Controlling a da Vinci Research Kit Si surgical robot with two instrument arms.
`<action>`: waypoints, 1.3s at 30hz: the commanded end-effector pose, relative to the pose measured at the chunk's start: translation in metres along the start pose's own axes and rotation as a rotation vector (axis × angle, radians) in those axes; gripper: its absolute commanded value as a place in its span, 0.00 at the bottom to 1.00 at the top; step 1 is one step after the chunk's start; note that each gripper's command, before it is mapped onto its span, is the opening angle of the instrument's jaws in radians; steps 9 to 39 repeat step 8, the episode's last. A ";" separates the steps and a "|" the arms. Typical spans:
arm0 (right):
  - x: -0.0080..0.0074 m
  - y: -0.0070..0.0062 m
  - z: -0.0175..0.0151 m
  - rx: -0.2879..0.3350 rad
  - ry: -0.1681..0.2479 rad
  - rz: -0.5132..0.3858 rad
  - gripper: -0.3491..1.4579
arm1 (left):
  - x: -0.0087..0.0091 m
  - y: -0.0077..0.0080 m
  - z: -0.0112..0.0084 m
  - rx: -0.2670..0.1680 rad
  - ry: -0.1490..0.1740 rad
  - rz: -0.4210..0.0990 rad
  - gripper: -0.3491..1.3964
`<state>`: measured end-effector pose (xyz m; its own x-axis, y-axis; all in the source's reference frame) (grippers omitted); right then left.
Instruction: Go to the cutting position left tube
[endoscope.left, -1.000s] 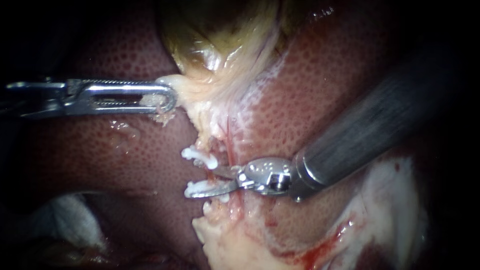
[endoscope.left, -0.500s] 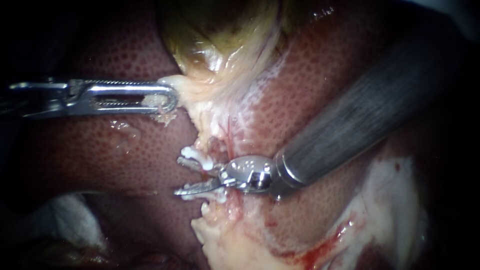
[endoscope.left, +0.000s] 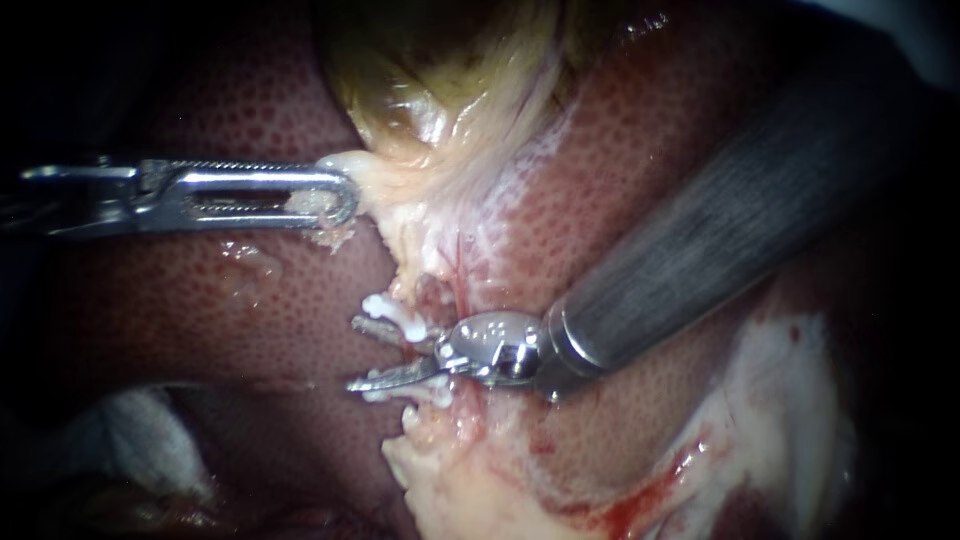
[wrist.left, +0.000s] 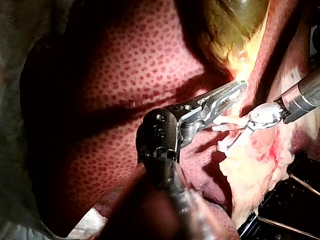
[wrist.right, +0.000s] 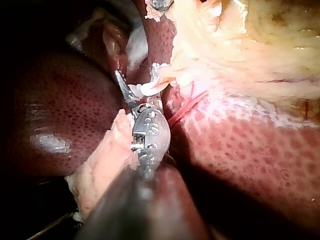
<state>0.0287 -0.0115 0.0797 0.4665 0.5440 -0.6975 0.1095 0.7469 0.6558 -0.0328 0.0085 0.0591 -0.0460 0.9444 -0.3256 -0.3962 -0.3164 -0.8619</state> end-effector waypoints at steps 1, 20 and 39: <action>0.0000 0.0000 0.0000 0.000 0.000 0.000 0.89 | 0.0000 0.0000 0.0000 0.000 0.000 0.000 0.00; -0.0002 0.0002 -0.0002 0.000 0.000 -0.001 0.89 | -0.0001 -0.0003 0.0000 -0.001 -0.001 0.001 0.00; -0.0002 0.0002 -0.0002 0.000 0.000 -0.001 0.89 | -0.0001 -0.0003 0.0000 -0.001 -0.001 0.001 0.00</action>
